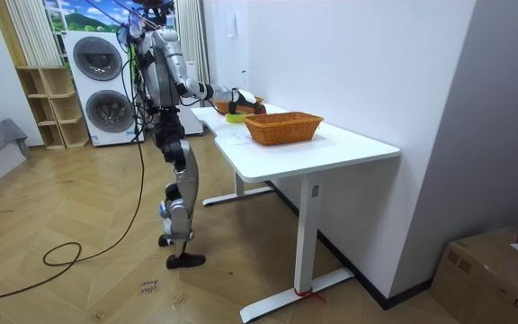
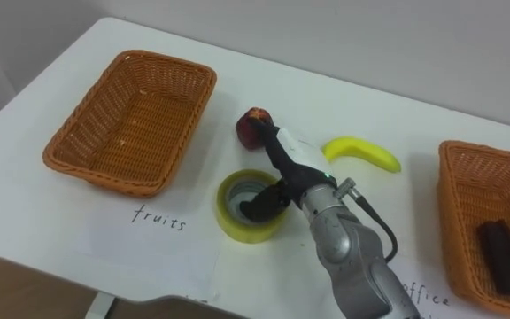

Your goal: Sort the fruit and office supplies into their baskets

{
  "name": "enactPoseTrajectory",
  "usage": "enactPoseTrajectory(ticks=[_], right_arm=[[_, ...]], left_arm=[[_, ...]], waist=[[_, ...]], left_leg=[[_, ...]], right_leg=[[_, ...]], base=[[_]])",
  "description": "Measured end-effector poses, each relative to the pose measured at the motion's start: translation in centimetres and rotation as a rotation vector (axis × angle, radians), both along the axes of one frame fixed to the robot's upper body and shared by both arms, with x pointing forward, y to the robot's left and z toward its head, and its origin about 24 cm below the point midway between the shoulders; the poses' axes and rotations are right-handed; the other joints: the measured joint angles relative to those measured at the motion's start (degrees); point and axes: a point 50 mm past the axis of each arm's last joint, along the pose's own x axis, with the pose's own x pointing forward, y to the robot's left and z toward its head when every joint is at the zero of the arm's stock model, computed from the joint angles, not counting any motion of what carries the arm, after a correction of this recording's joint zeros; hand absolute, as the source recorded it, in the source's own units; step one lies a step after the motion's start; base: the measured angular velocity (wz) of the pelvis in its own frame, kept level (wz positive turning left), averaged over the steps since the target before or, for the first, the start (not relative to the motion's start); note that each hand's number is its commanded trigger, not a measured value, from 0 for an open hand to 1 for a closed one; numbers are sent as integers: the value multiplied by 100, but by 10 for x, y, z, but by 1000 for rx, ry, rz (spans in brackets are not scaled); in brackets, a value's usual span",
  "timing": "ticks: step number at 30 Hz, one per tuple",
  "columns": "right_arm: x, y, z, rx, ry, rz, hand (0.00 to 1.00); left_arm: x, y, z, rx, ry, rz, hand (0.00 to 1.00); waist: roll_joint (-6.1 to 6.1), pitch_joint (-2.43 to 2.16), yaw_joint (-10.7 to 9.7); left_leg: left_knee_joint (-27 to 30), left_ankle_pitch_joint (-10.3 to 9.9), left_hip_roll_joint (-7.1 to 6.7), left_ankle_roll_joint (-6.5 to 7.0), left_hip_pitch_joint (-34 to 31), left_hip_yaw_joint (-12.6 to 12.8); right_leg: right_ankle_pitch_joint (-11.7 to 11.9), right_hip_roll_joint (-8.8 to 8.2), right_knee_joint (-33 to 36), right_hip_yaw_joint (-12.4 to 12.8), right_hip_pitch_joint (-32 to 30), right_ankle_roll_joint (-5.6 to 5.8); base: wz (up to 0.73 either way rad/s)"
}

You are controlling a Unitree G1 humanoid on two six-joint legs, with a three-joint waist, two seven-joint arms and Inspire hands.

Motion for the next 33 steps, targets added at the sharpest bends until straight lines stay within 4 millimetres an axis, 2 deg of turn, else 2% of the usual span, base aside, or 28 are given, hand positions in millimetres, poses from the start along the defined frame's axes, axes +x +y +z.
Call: enactPoseTrajectory(ticks=[8, 11, 16, 33], right_arm=[[0, 0, 0, -4, 18, 15, 0], [0, 0, 0, -8, 27, 21, 0], [-1, 2, 2, -41, 52, 49, 0], [-3, 1, 0, -92, 177, 110, 0]], left_arm=[[-2, 0, -1, -3, 8, 2, 0], [-3, 0, -1, -9, 14, 2, 0], [-3, -1, -2, -37, 23, -2, 0], [0, -1, -2, -48, 23, -5, 0]], waist=[[-5, 2, -3], [-40, 18, -5], [-82, 15, -15], [-84, 14, -61]], left_leg=[[5, 0, -2, 0, 1, 10], [2, 0, 0, 0, 1, 10], [9, 0, -7, 0, 0, -18], [12, 1, -9, 1, -3, -35]], right_leg=[[0, -2, 1, -9, 4, 0], [0, 0, 1, -6, 3, 0], [0, -3, 0, -9, 7, 0], [0, 2, 0, 1, 7, 0]], base=[[0], [0], [0], [0]])
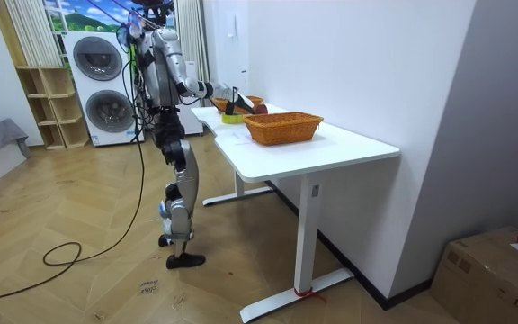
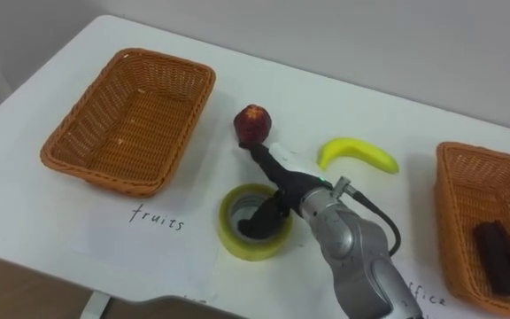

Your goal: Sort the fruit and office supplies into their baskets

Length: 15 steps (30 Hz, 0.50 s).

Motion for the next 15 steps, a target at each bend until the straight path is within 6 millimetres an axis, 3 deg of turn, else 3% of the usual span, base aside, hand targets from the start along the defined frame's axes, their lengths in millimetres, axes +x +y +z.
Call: enactPoseTrajectory(ticks=[10, 11, 12, 15], right_arm=[[-1, 1, 1, -8, 38, 19, 0], [-1, 1, 2, -10, 38, 21, 42], [-1, 1, 2, -11, 41, 25, 100], [-1, 1, 2, -11, 45, 28, 100]], left_arm=[[-3, 0, -1, -1, 11, 2, 0], [-3, 0, -1, -1, 11, 2, 0], [-3, 0, -1, -1, 11, 2, 0], [-3, 0, -1, -1, 11, 2, 0]], waist=[[3, 2, -28], [3, 2, -28], [4, 3, -29], [5, 3, -32]], left_leg=[[-1, 0, 0, 0, 2, 0], [-1, 0, -1, 0, 2, 0], [-1, 0, 0, 0, 2, 0], [-4, 0, -1, 0, 4, 0]], right_leg=[[0, 5, 0, 51, 0, 0], [0, 5, 0, 53, 0, 0], [0, 6, 0, 59, -1, 0], [0, 10, -1, 78, -1, 0]], base=[[0], [0], [0], [0]])
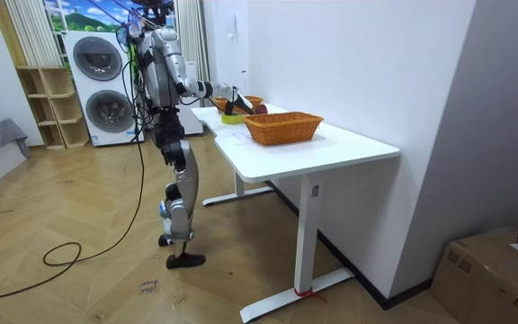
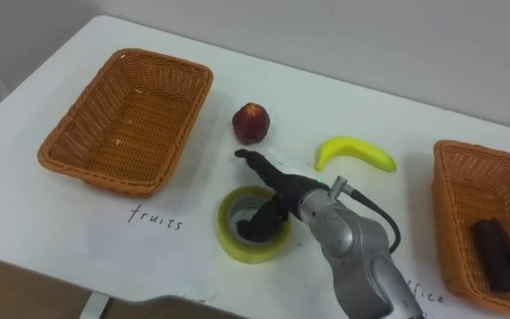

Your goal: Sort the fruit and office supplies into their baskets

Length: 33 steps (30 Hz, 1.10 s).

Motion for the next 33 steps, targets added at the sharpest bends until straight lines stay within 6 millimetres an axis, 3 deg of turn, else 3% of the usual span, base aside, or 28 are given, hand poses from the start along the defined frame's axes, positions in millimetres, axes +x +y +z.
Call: enactPoseTrajectory(ticks=[33], right_arm=[[3, -5, 4, -48, -53, -26, 100]], left_arm=[[-2, 0, -1, 5, 11, 5, 0]], waist=[[-11, 2, -10]], left_leg=[[7, 1, 2, 1, 25, 60]], right_leg=[[0, 1, -1, 37, -5, 1]], base=[[0]])
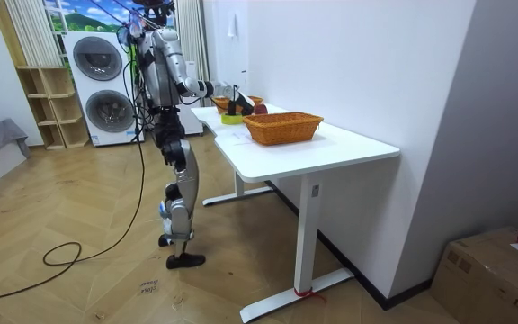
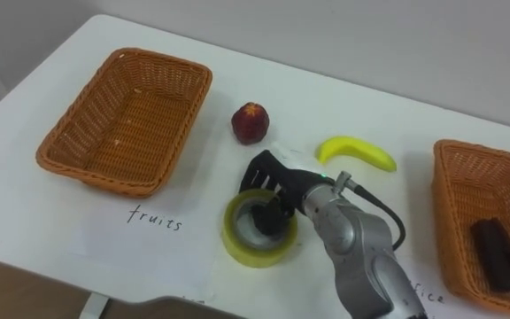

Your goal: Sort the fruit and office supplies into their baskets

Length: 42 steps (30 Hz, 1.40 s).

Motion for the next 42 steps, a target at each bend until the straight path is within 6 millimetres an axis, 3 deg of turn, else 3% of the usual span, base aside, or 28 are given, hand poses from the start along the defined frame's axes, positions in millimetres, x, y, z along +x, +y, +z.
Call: enactPoseTrajectory(ticks=[11, 20, 24, 30, 42], right_arm=[[1, -5, 3, 64, -21, -19, 100], [-2, -40, 48, 97, -253, -148, 100], [-1, -55, 55, 142, -299, -215, 100], [-1, -73, 62, 185, -336, -271, 100], [-3, -111, 79, 123, -476, -426, 100]], left_arm=[[-8, 2, -1, 24, 9, 27, 0], [-12, 6, 0, 39, -1, 62, 0], [-24, 8, 1, 37, 20, 99, 0], [-38, 11, 0, 35, 41, 159, 0], [-38, 16, 1, 48, 32, 192, 0]], waist=[[-79, 20, -201], [-40, -2, -380], [-22, -89, -517], [-18, -87, -781], [-3, -71, -968]], left_leg=[[-3, 3, 12, 2, 99, 29], [-10, 2, 12, 2, 96, 75], [-8, 3, 17, 1, 148, 163], [-9, 4, 57, 1, 192, 196], [-18, 2, 68, -3, 196, 267]], right_leg=[[0, -18, -5, 51, 87, 1], [2, 9, -1, 89, 69, 3], [1, -1, -2, 170, 88, 3], [2, -13, 11, 196, 117, 3], [5, 19, 45, 255, 78, -1]], base=[[-1], [-2], [-8], [-3], [-2]])
